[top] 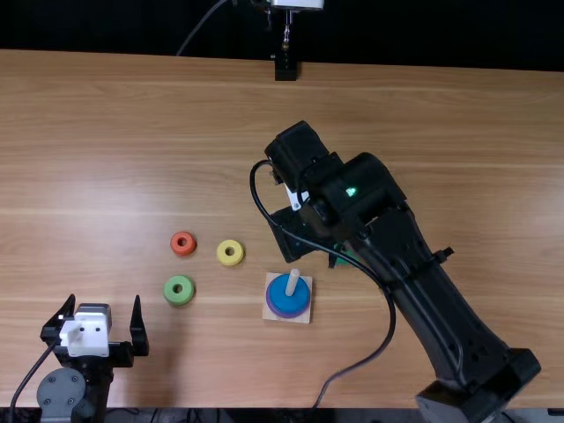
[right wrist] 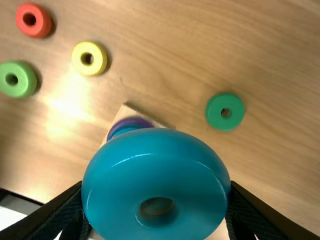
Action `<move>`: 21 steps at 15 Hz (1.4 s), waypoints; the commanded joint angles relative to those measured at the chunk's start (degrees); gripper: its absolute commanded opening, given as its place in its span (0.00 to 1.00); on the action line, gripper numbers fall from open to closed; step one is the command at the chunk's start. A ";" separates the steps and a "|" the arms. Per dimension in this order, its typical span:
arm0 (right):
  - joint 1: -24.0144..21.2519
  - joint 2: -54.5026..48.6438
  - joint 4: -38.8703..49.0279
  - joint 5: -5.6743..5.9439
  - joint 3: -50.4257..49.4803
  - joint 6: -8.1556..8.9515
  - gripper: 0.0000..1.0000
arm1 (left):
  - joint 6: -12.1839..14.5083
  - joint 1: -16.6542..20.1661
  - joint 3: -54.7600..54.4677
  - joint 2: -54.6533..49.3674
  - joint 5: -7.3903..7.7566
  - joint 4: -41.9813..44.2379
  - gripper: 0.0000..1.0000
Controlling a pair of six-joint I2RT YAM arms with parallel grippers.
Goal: Build the Hanoi tower: stack the rings onto the peg from bottom to top in this color order: purple, dark blue, light blue, dark green, light green, yellow, orange.
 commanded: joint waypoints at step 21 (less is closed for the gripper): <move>6.64 -8.88 0.66 0.38 -13.27 0.59 0.00 | 0.13 0.48 -6.11 -0.62 -0.21 -3.79 1.00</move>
